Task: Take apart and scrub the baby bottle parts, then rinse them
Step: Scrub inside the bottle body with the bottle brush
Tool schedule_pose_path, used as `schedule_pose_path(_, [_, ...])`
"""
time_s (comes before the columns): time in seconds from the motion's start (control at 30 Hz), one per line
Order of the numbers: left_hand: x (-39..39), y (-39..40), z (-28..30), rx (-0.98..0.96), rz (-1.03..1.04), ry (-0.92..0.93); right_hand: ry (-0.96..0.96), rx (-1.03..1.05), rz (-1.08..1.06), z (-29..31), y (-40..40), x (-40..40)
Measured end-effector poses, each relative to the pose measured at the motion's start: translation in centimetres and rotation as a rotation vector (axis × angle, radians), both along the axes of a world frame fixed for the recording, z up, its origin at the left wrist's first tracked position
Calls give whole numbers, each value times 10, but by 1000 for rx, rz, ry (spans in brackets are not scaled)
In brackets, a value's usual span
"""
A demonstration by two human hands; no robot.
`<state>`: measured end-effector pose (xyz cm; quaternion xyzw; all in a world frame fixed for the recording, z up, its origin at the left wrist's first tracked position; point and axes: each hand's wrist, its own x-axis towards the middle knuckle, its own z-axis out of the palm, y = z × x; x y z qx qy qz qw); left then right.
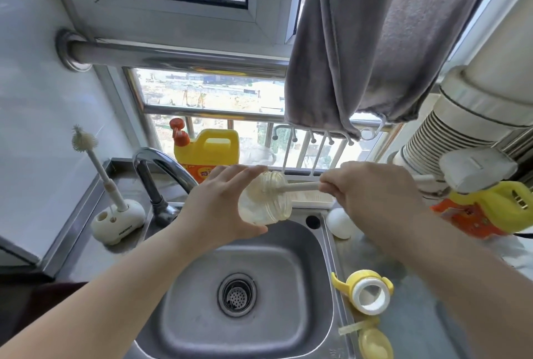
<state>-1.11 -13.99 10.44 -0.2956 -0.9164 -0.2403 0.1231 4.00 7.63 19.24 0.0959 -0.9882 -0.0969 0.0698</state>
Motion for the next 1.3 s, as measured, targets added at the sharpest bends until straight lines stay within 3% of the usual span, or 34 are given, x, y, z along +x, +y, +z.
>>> schedule_pose_path(0.2, [-3,6,2,-33,29,78,-180,-95,-150,9,7,-8])
schedule_pose_path(0.5, [-6,4,-3,-111,0,168,-822,-684,-296,10,27,-6])
schedule_pose_path(0.57, [-5,3,-7,-126,-7,170,-760,-602,-278,3,25,-7])
schedule_pose_path(0.7, [-2,6,0,2,29,-9,-67,-30,-69,1,24,-7])
schedule_pose_path(0.77, [-4,5,6,14,37,-93,97,65,24,-1,19,-5])
schedule_pose_path(0.83, [-5,2,9,2,35,-70,-41,-89,-3,-5,17,-3])
schedule_pose_path(0.93, [-7,-1,4,-57,16,60,-514,-437,-157,-3,19,1])
schedule_pose_path(1.03, [-7,-2,3,-98,16,106,-728,-612,-219,3,26,1])
schedule_pose_path(1.1, [-7,-1,7,-94,39,96,-611,-572,-191,0,27,0])
schedule_pose_path(1.23, [-5,5,20,63,59,-160,145,-54,99,-10,34,-7])
schedule_pose_path(1.3, [-3,4,24,79,31,-232,321,37,219,-7,34,-8])
